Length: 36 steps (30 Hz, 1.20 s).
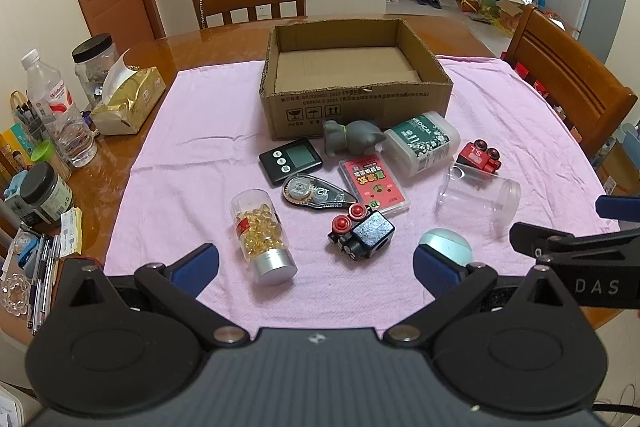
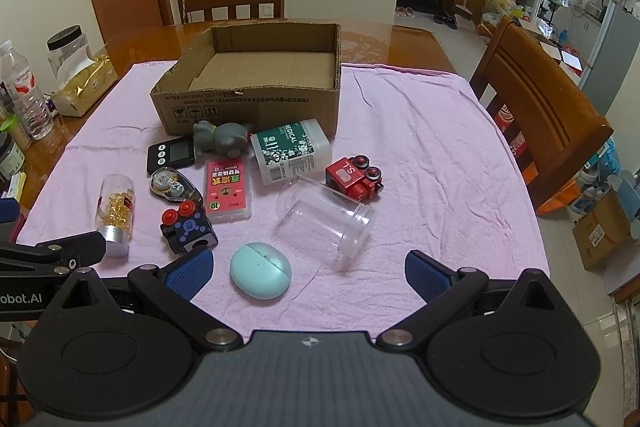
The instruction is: Organize rigid objects
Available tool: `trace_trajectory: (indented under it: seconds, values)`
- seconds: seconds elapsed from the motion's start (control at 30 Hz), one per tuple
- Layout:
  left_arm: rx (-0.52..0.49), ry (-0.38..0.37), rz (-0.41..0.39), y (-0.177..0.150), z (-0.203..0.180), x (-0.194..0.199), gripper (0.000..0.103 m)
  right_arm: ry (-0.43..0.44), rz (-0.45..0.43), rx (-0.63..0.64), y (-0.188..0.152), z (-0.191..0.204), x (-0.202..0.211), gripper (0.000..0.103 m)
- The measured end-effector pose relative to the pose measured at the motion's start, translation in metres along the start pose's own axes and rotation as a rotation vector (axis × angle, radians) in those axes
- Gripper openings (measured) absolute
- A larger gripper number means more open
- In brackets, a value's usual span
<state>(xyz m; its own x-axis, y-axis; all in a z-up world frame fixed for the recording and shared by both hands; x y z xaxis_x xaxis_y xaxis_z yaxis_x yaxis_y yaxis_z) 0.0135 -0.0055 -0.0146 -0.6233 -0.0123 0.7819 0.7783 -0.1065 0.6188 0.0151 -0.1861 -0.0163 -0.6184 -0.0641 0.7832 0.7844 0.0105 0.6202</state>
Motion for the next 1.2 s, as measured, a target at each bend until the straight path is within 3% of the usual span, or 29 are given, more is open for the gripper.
trace_trajectory:
  seconds: [1.2]
  values:
    - [-0.032, 0.012, -0.022, 0.009, -0.013, 0.014, 0.102, 0.025, -0.018, 0.010, 0.008, -0.009, 0.009, 0.103]
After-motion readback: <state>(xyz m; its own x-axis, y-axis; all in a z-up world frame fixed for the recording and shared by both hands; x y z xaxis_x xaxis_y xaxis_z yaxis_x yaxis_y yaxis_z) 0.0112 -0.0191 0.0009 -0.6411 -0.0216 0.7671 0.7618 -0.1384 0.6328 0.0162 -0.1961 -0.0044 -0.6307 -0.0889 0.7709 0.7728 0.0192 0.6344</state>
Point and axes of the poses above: each gripper's, at about its wrist camera, not at the fingertips, and x roughly against the way its jaws point, z to its left, y to its top, the point moved 3 cm from there along -x, roughly the way its jaws point, and after that the axes turned 2 degrees about -x, right-handed, at the moved point
